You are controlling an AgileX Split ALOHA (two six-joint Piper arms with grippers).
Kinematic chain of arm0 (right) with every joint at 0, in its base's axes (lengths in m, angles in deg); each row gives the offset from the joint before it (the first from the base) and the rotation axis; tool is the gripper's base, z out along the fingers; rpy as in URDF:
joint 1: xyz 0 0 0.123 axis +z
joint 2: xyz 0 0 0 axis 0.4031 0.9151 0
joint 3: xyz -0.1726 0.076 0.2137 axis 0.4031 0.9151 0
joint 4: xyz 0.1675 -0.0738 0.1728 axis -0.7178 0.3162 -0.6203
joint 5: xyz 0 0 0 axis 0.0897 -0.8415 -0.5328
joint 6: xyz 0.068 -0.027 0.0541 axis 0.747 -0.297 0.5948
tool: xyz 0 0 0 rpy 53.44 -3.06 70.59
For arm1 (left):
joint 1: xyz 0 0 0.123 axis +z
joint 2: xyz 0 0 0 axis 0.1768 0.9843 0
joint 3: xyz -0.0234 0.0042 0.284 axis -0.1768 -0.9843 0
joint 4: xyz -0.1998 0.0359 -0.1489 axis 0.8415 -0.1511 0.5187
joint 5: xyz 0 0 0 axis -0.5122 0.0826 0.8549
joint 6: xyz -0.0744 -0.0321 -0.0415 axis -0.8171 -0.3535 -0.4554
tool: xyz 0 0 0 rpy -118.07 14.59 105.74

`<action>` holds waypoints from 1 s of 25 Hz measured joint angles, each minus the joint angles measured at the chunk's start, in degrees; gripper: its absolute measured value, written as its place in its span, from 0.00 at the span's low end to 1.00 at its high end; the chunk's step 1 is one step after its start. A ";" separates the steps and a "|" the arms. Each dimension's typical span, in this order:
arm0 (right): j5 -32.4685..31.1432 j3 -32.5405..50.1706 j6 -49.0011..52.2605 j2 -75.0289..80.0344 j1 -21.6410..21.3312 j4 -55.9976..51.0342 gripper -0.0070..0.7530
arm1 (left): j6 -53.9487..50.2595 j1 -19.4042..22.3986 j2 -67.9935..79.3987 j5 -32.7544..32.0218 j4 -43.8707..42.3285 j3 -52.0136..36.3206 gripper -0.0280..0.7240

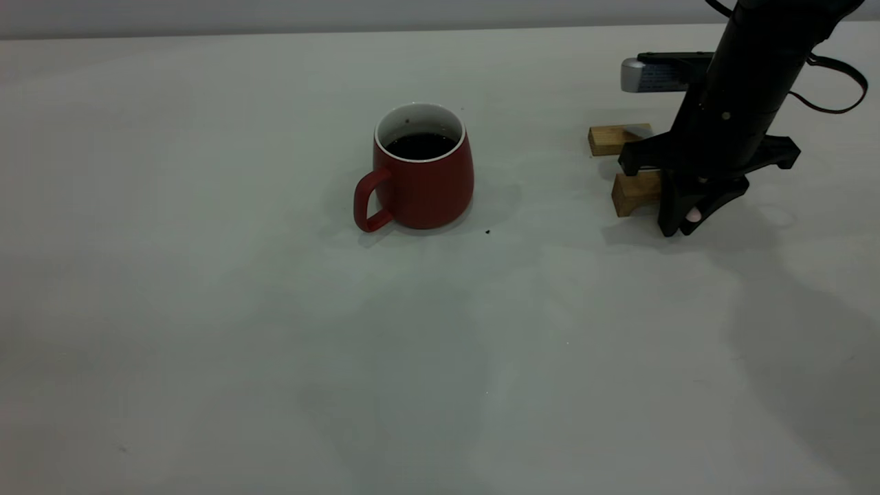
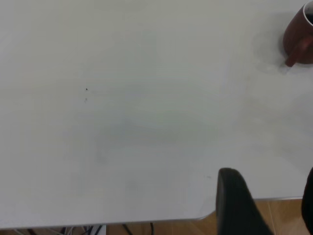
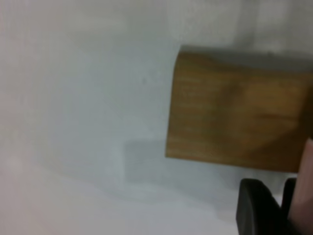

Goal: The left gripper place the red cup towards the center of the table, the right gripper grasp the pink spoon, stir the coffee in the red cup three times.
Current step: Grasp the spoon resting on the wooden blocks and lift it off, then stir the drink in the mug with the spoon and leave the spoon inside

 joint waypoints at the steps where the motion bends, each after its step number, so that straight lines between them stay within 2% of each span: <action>1: -0.78 0.00 0.00 -0.56 0.00 0.42 0.16 | 0.00 0.00 0.00 0.00 0.00 0.00 0.58; 4: -3.57 0.00 0.06 -4.39 0.00 -0.25 0.16 | 0.00 0.00 0.00 0.00 0.00 0.00 0.58; 7: -6.60 0.00 0.18 -9.77 0.55 -8.71 0.16 | 0.00 0.00 0.00 0.00 0.00 0.00 0.58; 13: -17.56 0.00 -2.35 -12.76 3.36 -41.02 0.16 | 0.00 0.00 0.00 0.00 0.00 0.00 0.58; 20: -29.71 0.06 -7.36 -9.97 3.51 -72.65 0.16 | 0.00 0.00 0.00 0.00 0.00 0.00 0.58; 23: -32.71 0.06 -3.41 -9.36 3.86 -83.65 0.16 | 0.00 0.00 0.00 0.00 0.00 0.00 0.58; 25: -33.42 0.06 1.86 -9.24 3.90 -86.60 0.16 | 0.00 0.00 0.00 0.00 0.00 0.00 0.58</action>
